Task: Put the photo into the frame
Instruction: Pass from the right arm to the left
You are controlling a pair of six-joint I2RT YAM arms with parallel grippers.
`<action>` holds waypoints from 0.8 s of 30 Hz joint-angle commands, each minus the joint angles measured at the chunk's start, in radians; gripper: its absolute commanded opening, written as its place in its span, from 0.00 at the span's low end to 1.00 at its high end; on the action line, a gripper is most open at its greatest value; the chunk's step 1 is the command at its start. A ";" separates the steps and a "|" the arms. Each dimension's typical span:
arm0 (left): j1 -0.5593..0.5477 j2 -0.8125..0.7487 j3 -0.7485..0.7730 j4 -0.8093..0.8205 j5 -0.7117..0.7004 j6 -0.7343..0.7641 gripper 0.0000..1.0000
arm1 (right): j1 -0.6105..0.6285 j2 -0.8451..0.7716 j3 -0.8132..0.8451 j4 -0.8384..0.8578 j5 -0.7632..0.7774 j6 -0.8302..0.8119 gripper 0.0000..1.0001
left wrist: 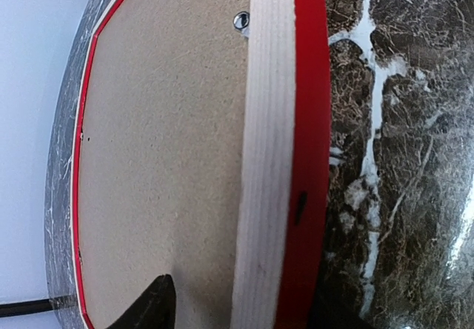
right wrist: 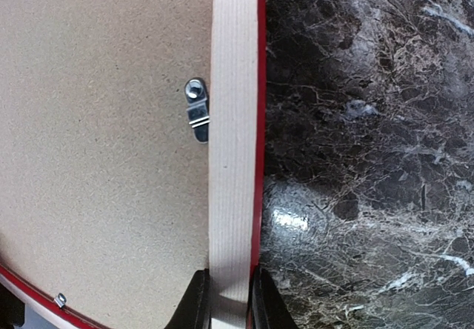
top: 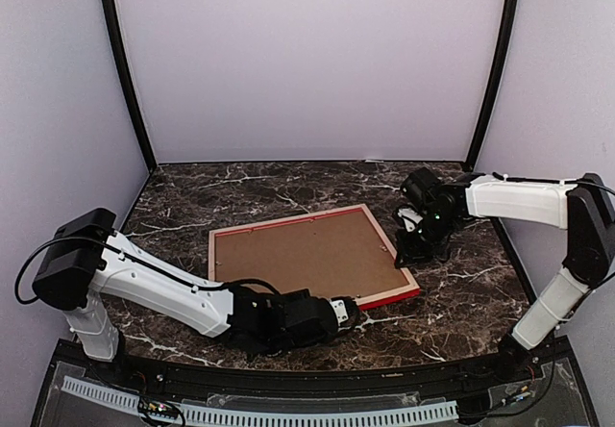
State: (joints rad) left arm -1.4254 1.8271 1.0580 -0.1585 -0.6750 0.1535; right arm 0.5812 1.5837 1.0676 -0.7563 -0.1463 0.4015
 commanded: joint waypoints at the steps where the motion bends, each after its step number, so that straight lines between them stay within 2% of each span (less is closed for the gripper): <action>1: -0.009 -0.012 0.026 -0.027 0.013 0.001 0.54 | 0.002 -0.011 0.031 0.053 -0.062 0.012 0.08; 8: -0.009 -0.041 0.049 -0.055 -0.004 0.006 0.37 | 0.001 -0.028 0.068 0.010 -0.039 0.011 0.31; 13: -0.009 -0.082 0.073 -0.092 -0.031 0.025 0.29 | 0.002 -0.061 0.103 -0.027 -0.022 0.001 0.40; 24: -0.009 -0.190 0.187 -0.210 -0.119 0.108 0.14 | -0.020 -0.135 0.291 -0.158 0.080 -0.027 0.46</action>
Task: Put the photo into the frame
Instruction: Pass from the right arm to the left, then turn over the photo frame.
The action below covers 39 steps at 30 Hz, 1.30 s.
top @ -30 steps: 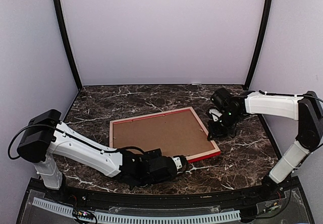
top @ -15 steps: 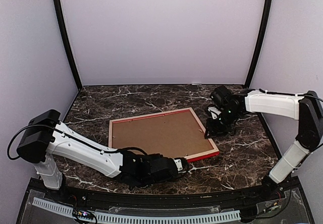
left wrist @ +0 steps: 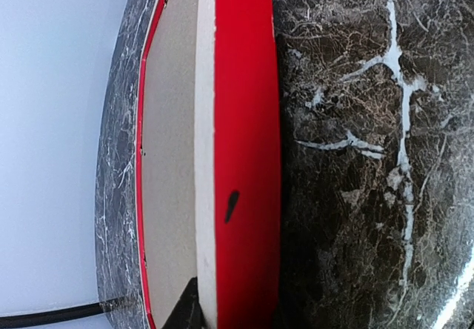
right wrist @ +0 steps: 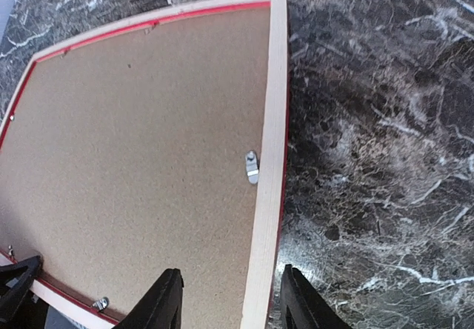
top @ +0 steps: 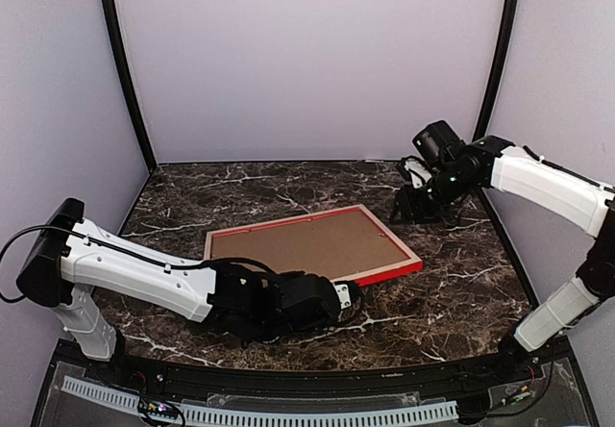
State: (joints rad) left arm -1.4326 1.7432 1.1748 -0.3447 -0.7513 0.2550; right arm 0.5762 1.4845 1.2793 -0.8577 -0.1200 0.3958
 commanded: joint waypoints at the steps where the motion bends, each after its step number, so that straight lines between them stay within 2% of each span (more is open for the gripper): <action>1: -0.002 -0.114 0.086 -0.028 -0.049 0.027 0.13 | -0.021 -0.038 0.098 -0.067 0.059 -0.026 0.46; 5: -0.002 -0.142 0.140 -0.077 -0.091 0.073 0.13 | -0.041 -0.054 0.190 -0.101 0.092 -0.042 0.46; 7: -0.002 -0.156 0.169 -0.097 -0.105 0.099 0.08 | -0.051 -0.065 0.234 -0.114 0.104 -0.048 0.47; 8: -0.002 -0.164 0.190 -0.109 -0.114 0.115 0.02 | -0.056 -0.070 0.254 -0.118 0.108 -0.050 0.47; 9: -0.002 -0.169 0.199 -0.115 -0.118 0.126 0.01 | -0.059 -0.074 0.275 -0.124 0.111 -0.055 0.47; 15: 0.010 -0.210 0.318 -0.194 -0.087 0.175 0.00 | -0.064 -0.099 0.336 -0.119 0.115 -0.066 0.47; 21: 0.096 -0.252 0.486 -0.343 0.139 0.111 0.00 | -0.066 -0.139 0.361 -0.075 0.115 -0.070 0.49; 27: 0.262 -0.281 0.592 -0.440 0.356 0.071 0.00 | -0.066 -0.191 0.360 -0.021 0.104 -0.103 0.54; 32: 0.401 -0.325 0.616 -0.432 0.504 0.012 0.00 | -0.065 -0.233 0.308 0.047 0.089 -0.095 0.60; 39: 0.577 -0.322 0.689 -0.429 0.703 -0.126 0.00 | -0.065 -0.215 0.269 0.069 0.076 -0.088 0.60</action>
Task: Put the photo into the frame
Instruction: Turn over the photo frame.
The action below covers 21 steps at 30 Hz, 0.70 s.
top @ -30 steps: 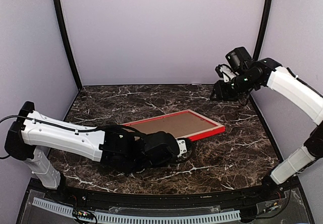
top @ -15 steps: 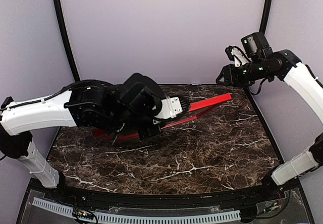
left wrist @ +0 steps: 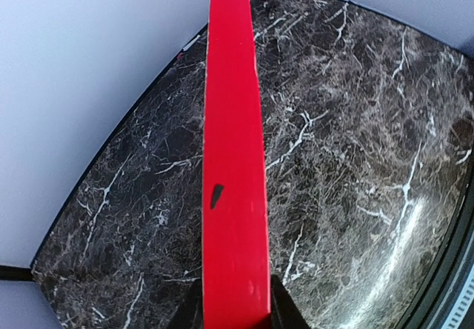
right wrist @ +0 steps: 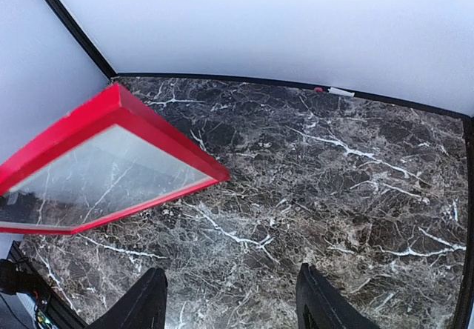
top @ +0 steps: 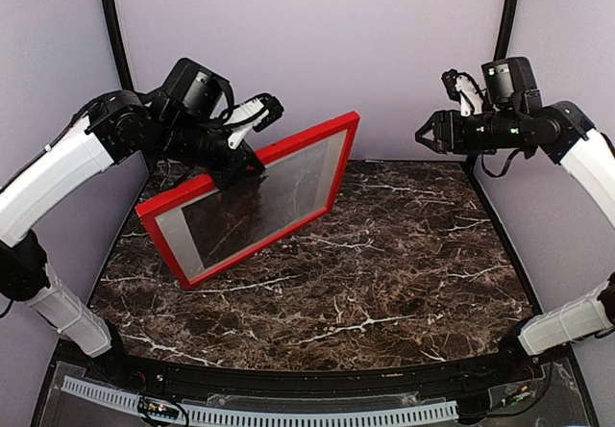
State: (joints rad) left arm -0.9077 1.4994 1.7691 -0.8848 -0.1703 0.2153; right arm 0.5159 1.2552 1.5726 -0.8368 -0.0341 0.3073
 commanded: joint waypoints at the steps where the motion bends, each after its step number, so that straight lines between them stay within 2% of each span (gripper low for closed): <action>1: 0.082 -0.074 0.101 0.115 0.153 -0.118 0.00 | -0.005 0.015 -0.025 0.049 -0.002 0.000 0.60; 6: 0.199 -0.054 0.096 0.170 0.366 -0.261 0.00 | -0.006 0.026 -0.029 0.042 0.014 -0.004 0.60; 13: 0.304 -0.027 0.014 0.304 0.483 -0.479 0.00 | -0.008 0.037 -0.055 0.050 0.014 -0.003 0.60; 18: 0.384 -0.049 -0.195 0.572 0.619 -0.702 0.00 | -0.013 0.050 -0.073 0.056 0.013 -0.003 0.60; 21: 0.408 -0.053 -0.292 0.730 0.647 -0.806 0.00 | -0.014 0.058 -0.087 0.063 0.007 -0.004 0.60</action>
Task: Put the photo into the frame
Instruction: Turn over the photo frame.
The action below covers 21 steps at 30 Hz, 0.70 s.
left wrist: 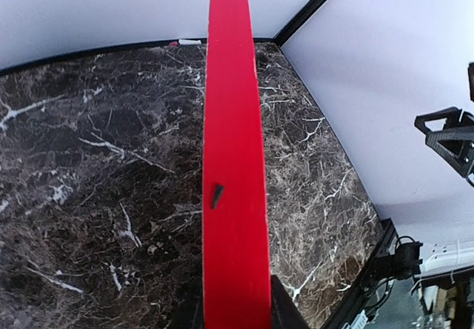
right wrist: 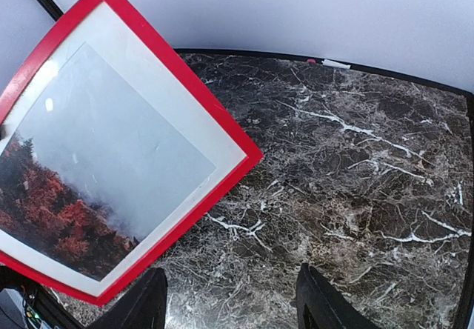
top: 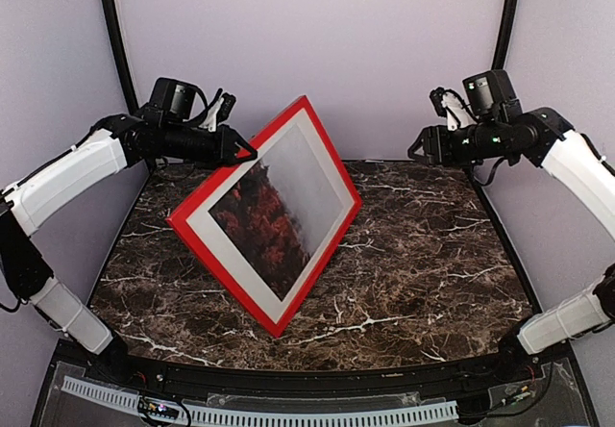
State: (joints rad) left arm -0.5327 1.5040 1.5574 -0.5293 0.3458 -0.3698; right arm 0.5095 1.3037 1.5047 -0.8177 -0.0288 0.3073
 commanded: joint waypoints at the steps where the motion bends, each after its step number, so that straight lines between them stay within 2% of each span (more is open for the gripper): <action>1: 0.042 -0.060 -0.129 0.406 0.133 -0.265 0.00 | -0.008 0.011 -0.024 0.045 0.001 -0.004 0.60; 10: 0.077 -0.102 -0.444 0.736 0.069 -0.522 0.00 | -0.011 0.026 -0.075 0.069 -0.009 0.001 0.60; 16: 0.080 -0.108 -0.613 0.878 0.021 -0.600 0.00 | -0.011 0.035 -0.133 0.107 -0.035 0.011 0.60; 21: 0.080 -0.088 -0.741 1.010 0.034 -0.638 0.14 | -0.011 0.040 -0.186 0.137 -0.058 0.021 0.60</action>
State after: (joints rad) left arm -0.4580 1.4525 0.8845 0.2516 0.3820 -0.9539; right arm 0.5037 1.3346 1.3506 -0.7437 -0.0589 0.3153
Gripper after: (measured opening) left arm 0.209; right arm 0.603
